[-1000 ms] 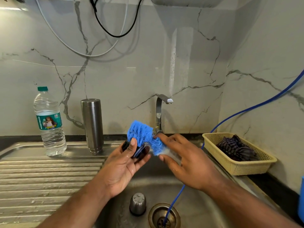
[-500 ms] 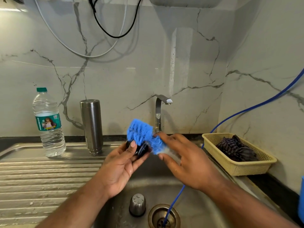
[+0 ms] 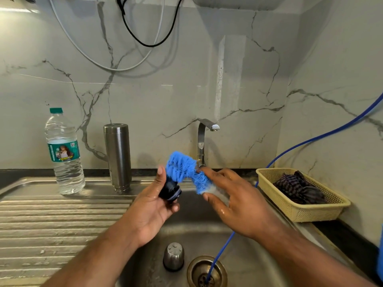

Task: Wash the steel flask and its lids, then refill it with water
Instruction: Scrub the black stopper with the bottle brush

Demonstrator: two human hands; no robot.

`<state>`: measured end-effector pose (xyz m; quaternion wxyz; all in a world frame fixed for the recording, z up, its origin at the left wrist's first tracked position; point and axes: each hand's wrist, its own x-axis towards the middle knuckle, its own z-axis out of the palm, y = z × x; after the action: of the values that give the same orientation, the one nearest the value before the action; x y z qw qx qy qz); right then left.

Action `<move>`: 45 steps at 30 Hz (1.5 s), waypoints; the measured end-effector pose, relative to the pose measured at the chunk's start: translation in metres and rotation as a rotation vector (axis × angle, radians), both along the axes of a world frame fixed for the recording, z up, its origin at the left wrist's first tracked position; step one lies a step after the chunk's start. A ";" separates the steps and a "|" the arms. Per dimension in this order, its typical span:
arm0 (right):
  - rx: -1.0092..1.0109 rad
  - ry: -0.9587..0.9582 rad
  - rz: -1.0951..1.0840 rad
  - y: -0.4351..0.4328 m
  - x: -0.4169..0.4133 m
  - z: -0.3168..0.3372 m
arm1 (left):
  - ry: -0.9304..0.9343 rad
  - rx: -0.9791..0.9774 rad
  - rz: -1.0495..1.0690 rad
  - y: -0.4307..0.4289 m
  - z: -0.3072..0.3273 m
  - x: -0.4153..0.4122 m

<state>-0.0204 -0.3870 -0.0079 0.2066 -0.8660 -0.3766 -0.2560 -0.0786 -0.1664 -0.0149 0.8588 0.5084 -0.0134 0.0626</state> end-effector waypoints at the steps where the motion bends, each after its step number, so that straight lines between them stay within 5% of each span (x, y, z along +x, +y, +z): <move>1: 0.020 0.009 -0.030 -0.001 0.003 -0.001 | 0.013 -0.037 -0.026 0.000 0.002 -0.001; 6: 0.021 0.017 0.019 -0.001 0.002 -0.003 | 0.027 -0.055 -0.079 -0.001 -0.002 -0.003; 13: 0.045 0.008 0.091 -0.005 -0.001 0.004 | 0.014 0.199 0.029 -0.003 -0.002 -0.004; 30: 0.008 -0.021 -0.021 -0.006 0.002 0.006 | -0.012 0.202 0.007 -0.005 -0.001 -0.003; 40: -0.022 -0.054 0.033 -0.004 -0.002 0.005 | 0.019 0.081 -0.083 0.000 0.003 -0.001; 45: -0.012 -0.072 -0.041 -0.004 0.000 0.005 | 0.008 -0.186 -0.129 0.002 0.003 -0.001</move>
<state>-0.0201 -0.3912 -0.0026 0.1823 -0.8650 -0.3675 -0.2888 -0.0799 -0.1641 -0.0120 0.9045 0.4248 -0.0367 0.0064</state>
